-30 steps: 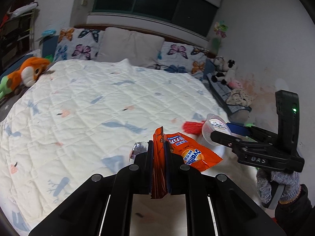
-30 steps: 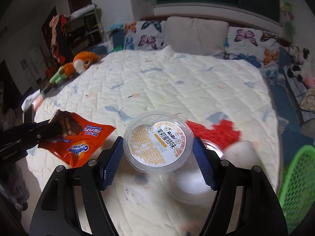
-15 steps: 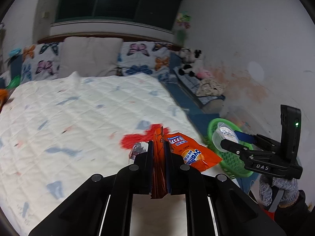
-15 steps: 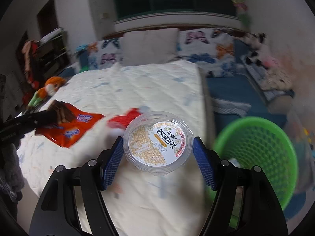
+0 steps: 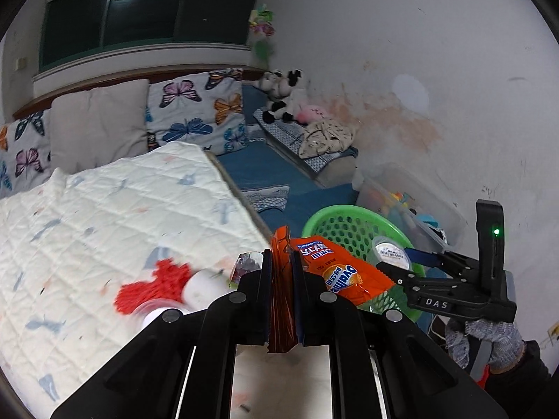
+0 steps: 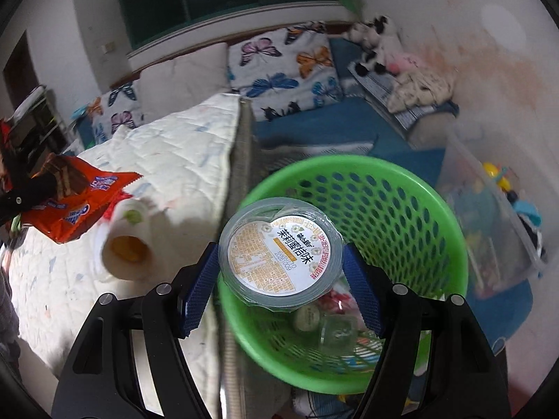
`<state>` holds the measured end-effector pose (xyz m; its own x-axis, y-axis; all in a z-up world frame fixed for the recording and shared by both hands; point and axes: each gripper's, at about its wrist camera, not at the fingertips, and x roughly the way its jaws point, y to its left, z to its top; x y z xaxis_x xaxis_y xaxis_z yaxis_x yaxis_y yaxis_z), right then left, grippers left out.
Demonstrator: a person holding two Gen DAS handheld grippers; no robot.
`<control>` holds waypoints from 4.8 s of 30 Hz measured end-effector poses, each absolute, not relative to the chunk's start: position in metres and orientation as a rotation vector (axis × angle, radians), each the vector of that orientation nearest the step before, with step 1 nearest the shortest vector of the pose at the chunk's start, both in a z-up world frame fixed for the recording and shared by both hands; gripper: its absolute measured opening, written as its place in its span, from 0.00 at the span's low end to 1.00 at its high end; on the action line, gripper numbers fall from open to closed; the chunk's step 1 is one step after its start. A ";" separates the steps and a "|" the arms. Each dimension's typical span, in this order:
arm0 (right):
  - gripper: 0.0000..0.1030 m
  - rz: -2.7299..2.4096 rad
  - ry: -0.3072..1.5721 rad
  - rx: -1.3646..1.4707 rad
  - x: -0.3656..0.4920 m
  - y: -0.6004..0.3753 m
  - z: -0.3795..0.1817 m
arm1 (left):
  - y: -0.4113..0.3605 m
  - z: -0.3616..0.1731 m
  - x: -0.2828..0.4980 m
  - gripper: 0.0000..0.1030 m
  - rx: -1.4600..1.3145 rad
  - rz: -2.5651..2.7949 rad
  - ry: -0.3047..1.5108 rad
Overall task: Collect trash
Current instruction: 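Drop the food tub into the green basket while the left tool drops the wrapper, then move the right tool to the white paper cup while the left tool approaches the clear bowl, then grasp the white paper cup with the right tool while the left tool grasps the clear bowl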
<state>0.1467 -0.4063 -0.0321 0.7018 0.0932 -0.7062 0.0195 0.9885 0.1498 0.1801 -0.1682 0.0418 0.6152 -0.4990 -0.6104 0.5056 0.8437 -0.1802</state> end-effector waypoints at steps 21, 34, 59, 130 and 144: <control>0.73 -0.023 0.739 0.271 0.103 -0.463 -0.030 | -0.277 -0.004 0.204 0.10 0.136 -0.669 0.819; 0.73 -0.022 0.720 0.289 0.089 -0.463 -0.025 | -0.286 -0.017 0.198 0.49 0.155 -0.674 0.825; 0.73 0.158 0.729 0.191 0.112 -0.379 -0.013 | -0.110 -0.023 0.197 0.66 0.046 -0.367 0.821; 0.64 0.489 1.107 -0.094 0.263 -0.213 -0.065 | -0.057 -0.066 0.200 0.86 0.170 -0.449 0.856; 0.56 0.481 0.944 0.019 0.239 -0.229 -0.048 | -0.059 -0.079 0.209 0.91 0.135 -0.466 0.904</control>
